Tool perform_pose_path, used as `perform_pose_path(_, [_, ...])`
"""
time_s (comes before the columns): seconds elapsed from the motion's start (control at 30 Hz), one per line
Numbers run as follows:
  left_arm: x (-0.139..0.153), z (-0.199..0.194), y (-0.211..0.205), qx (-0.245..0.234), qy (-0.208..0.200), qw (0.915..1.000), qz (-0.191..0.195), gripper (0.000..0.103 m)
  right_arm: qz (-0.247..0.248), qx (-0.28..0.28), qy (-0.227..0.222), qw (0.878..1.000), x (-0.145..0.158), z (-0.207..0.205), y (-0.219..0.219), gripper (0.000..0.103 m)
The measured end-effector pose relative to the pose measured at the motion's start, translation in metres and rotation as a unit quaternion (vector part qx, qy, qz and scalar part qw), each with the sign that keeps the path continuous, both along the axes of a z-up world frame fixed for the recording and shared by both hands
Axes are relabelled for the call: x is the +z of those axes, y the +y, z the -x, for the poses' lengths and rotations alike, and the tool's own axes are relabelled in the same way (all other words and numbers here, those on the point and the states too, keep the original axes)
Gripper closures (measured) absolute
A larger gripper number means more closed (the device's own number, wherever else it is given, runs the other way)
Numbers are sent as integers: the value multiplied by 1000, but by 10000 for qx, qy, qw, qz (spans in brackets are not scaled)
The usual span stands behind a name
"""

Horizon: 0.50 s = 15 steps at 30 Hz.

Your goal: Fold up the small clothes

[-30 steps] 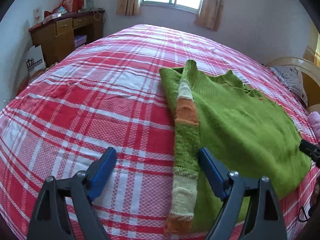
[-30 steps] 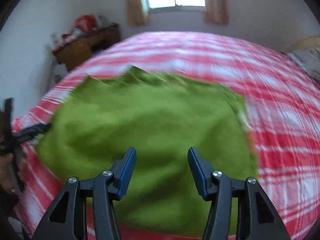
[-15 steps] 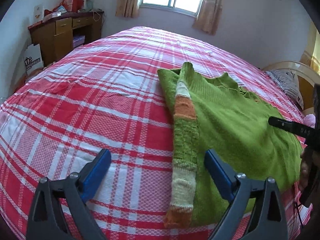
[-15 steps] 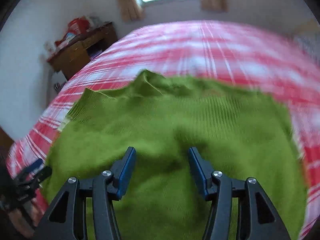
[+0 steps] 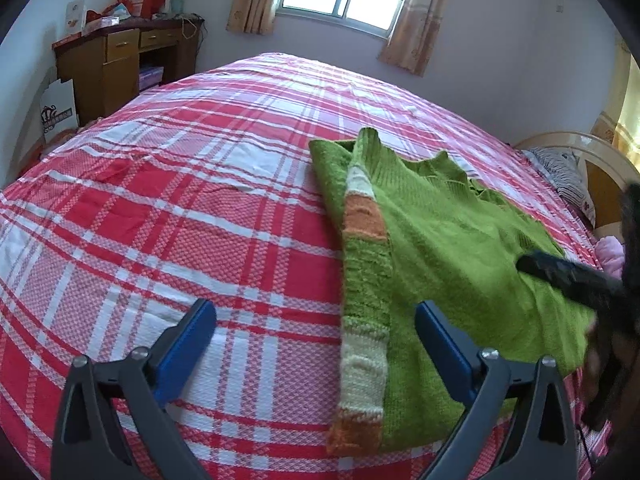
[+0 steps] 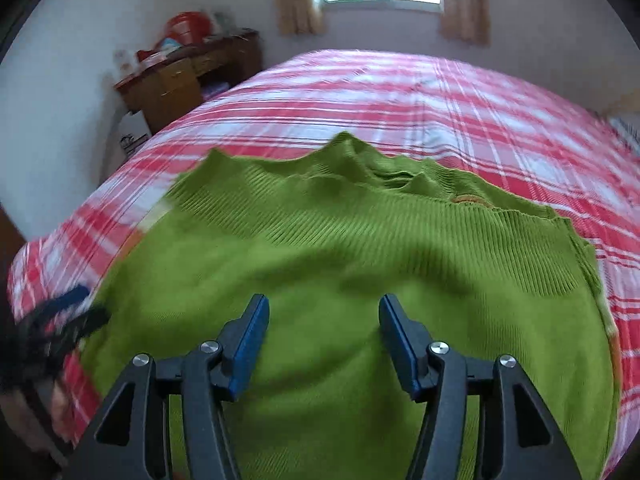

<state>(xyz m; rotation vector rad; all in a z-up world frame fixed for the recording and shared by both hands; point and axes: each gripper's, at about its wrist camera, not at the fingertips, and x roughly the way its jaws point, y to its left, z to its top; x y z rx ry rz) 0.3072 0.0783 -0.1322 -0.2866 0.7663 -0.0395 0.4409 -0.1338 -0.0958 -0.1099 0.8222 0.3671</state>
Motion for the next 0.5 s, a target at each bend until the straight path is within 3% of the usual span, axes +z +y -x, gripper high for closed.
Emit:
perform_pose_path(0.17, [2,-2,-2,-39,96,9999,-104,1,201,767,-648,9947,8,63,24,44])
perform_pose_path(0.3, [4,-1,0,81,138,9992,-355,1,683,1403,-1017,9825,1,107,48,42])
perform_pose_path(0.5, [6,0,6,103,223,9978,-622,0,1035,1697,-1122,9736,-17,119,69,42])
